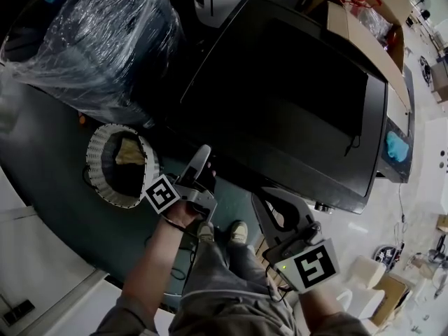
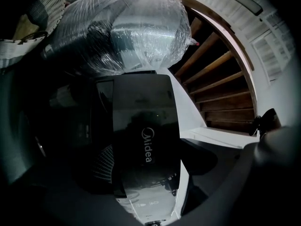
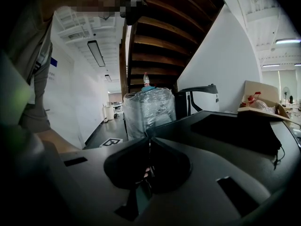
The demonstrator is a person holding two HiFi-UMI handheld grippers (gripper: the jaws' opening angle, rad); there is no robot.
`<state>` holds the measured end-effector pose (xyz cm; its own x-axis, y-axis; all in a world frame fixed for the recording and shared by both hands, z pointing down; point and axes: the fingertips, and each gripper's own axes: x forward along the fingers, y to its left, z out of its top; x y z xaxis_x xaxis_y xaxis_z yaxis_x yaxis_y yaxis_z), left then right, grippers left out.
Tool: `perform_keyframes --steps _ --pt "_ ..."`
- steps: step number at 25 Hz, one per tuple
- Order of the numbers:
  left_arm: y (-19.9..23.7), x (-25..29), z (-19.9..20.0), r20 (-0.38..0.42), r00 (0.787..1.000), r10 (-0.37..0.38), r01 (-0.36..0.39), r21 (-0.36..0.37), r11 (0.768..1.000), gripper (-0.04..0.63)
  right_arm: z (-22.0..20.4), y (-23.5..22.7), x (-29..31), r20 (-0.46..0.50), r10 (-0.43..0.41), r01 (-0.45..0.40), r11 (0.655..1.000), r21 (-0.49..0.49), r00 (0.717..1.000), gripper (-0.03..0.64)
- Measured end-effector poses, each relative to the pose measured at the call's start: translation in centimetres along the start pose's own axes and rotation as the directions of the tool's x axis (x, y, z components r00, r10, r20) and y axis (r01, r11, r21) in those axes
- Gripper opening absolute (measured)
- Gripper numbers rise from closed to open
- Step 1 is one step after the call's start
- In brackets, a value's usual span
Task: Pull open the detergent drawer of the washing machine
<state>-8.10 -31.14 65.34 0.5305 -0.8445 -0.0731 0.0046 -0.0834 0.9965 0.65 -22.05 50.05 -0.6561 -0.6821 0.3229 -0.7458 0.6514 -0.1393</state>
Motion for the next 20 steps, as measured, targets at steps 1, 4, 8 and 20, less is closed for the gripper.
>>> perform_keyframes --steps 1,4,8,20 --pt "0.0 0.0 0.0 0.002 1.0 0.0 0.0 0.001 1.0 0.436 0.0 0.0 0.0 0.001 0.0 0.0 1.0 0.0 1.0 0.034" --pt "0.0 -0.2 -0.1 0.006 1.0 0.002 -0.002 -0.005 1.0 0.436 0.0 0.0 -0.2 0.007 -0.003 0.003 1.0 -0.003 1.0 0.034" --pt "0.0 -1.1 -0.3 -0.006 1.0 0.01 -0.01 -0.004 1.0 0.436 0.0 0.3 -0.8 0.009 -0.006 0.006 1.0 -0.001 1.0 0.034" --pt "-0.5 -7.0 -1.3 -0.014 0.999 0.029 -0.029 -0.001 1.0 0.436 -0.1 2.2 -2.3 0.007 0.01 -0.01 1.0 0.009 1.0 0.034"
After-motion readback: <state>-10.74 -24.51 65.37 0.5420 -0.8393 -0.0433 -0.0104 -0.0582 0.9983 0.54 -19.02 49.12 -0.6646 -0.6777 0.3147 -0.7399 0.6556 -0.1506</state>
